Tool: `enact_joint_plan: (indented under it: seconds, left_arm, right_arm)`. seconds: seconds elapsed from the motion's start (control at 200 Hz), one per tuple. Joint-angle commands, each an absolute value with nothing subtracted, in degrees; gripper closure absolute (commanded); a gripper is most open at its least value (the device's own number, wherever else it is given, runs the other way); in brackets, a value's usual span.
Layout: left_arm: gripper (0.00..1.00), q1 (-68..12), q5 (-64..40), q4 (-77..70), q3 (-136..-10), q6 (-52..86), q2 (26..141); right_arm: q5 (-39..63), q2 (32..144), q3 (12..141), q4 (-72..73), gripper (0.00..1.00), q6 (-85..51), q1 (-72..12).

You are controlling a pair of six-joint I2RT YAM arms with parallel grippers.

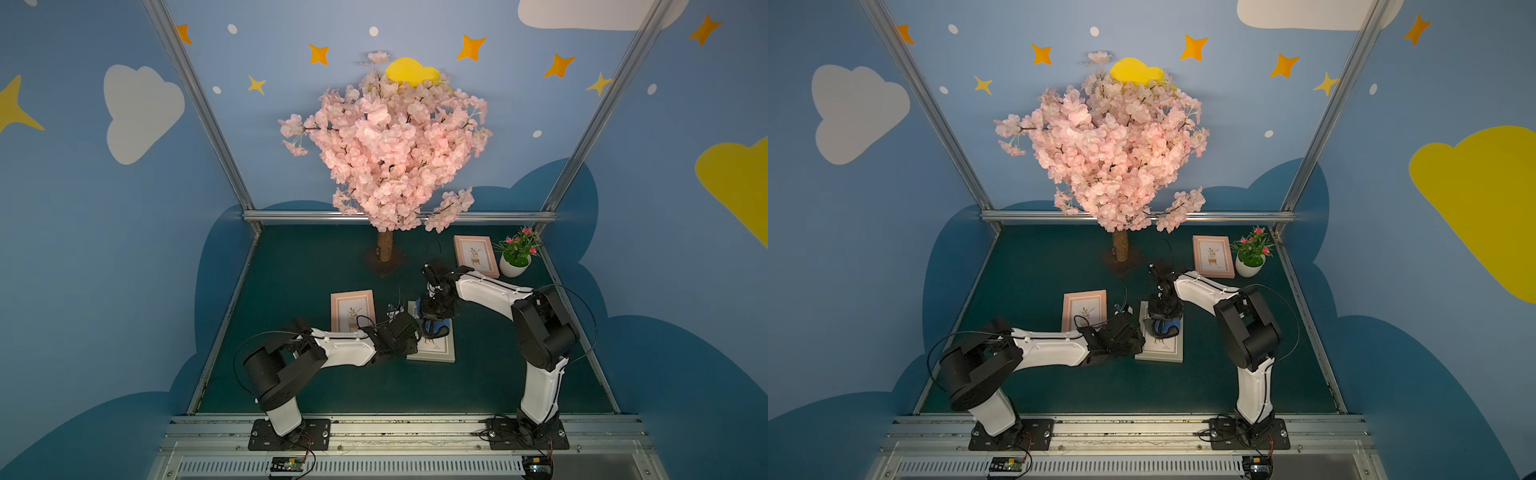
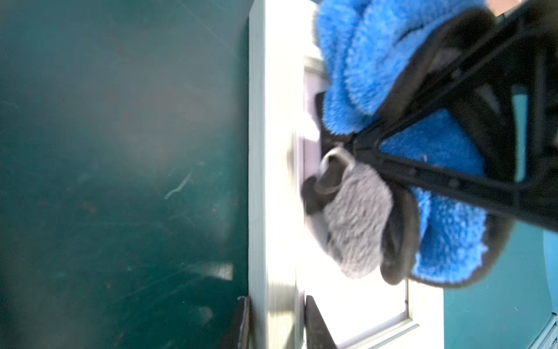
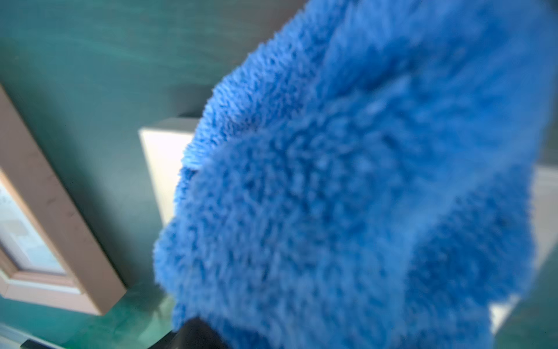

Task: Wipe the picture frame with a cloth
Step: Wipe the dirt from the picture frame.

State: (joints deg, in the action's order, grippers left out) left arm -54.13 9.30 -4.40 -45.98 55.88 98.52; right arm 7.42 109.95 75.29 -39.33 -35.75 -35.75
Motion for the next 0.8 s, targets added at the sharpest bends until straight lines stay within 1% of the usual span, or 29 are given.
enact_joint_plan:
  seconds: [0.0, 0.21, 0.285, 0.355, 0.475, 0.566, 0.646, 0.796]
  left_arm:
    - [0.74, -54.3, 8.3, 4.2, -44.0, 56.2, 101.0]
    - [0.74, -54.3, 8.4, 4.0, -43.7, 56.4, 100.8]
    - [0.74, -54.3, 8.4, 4.0, -43.7, 56.4, 100.8]
    - [0.74, -54.3, 8.4, 4.1, -43.7, 56.3, 100.9]
    - [0.74, -54.3, 8.6, 4.0, -43.7, 56.4, 100.7]
    - [0.74, -54.3, 8.7, 4.0, -43.3, 56.6, 100.7]
    - [0.74, -54.3, 8.8, 3.9, -43.2, 56.8, 100.6]
    - [0.74, -54.3, 9.1, 4.3, -43.5, 56.9, 100.7]
  right_arm:
    - [6.1, 106.1, 71.1, -41.8, 1.0, -35.6, -38.2]
    - [11.3, 101.7, 64.1, -38.4, 1.0, -39.9, -43.3]
    - [10.9, 101.5, 63.5, -38.5, 1.0, -40.4, -43.7]
    - [8.5, 101.5, 63.5, -39.8, 1.0, -39.9, -42.7]
    - [6.8, 100.0, 61.8, -40.6, 1.0, -38.1, -38.0]
    - [4.2, 99.0, 62.3, -43.4, 1.0, -37.0, -37.3]
    - [4.9, 98.7, 62.3, -44.1, 1.0, -37.2, -38.5]
    - [8.8, 99.4, 61.6, -41.8, 1.0, -40.0, -43.2]
